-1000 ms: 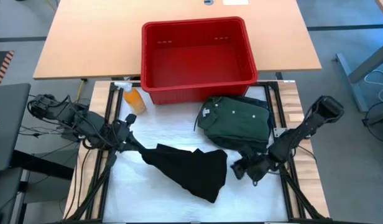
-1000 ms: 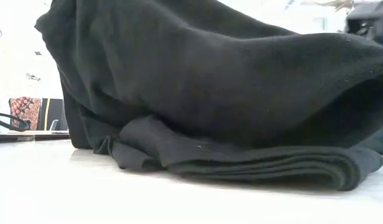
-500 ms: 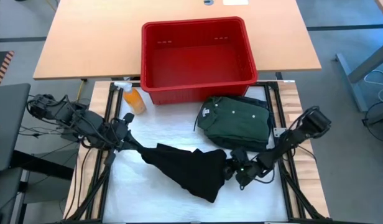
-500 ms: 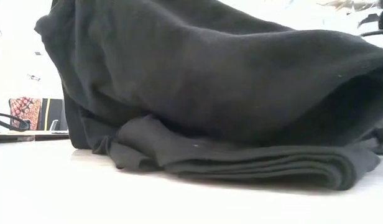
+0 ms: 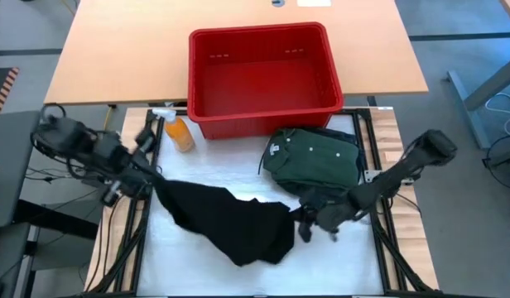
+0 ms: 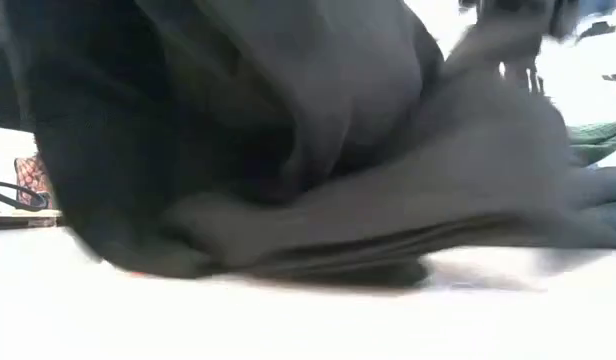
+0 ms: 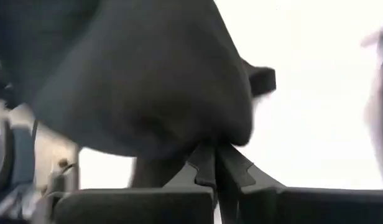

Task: Fold laundry
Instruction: Fold the black shirt

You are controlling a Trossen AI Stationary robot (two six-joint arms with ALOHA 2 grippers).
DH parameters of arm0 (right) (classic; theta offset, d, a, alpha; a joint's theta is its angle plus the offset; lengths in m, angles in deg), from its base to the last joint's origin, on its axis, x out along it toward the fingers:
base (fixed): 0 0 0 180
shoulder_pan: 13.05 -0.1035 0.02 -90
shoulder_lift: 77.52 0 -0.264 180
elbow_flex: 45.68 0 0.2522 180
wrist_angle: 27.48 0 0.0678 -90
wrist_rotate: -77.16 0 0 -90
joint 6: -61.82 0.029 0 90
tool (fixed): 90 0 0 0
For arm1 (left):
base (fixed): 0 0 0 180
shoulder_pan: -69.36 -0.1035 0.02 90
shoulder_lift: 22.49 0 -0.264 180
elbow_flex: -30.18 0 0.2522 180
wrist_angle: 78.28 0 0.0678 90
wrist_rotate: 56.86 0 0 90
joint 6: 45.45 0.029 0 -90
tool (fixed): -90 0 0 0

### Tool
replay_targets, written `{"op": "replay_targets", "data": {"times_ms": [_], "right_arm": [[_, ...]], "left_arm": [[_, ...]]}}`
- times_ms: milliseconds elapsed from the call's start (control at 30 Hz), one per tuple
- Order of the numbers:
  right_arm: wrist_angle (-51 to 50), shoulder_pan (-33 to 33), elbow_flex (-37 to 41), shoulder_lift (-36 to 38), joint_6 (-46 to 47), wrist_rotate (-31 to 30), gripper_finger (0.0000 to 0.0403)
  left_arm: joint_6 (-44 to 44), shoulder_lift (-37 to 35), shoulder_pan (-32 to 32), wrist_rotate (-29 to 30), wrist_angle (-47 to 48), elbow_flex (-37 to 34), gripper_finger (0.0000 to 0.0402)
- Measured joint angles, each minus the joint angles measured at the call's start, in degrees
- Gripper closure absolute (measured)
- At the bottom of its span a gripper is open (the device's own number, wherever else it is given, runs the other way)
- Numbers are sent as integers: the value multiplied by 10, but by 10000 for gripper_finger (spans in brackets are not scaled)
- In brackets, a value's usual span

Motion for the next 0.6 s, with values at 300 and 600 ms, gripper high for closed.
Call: {"op": "replay_targets", "data": {"times_ms": [300,600], "right_arm": [[-383,1,-210,157,-172,28,386],[-576,23,-349,161,-223,49,386]], "left_arm": [[36,-67,0,93,-7,0,401],[55,-85,0,165,2,0,401]]}}
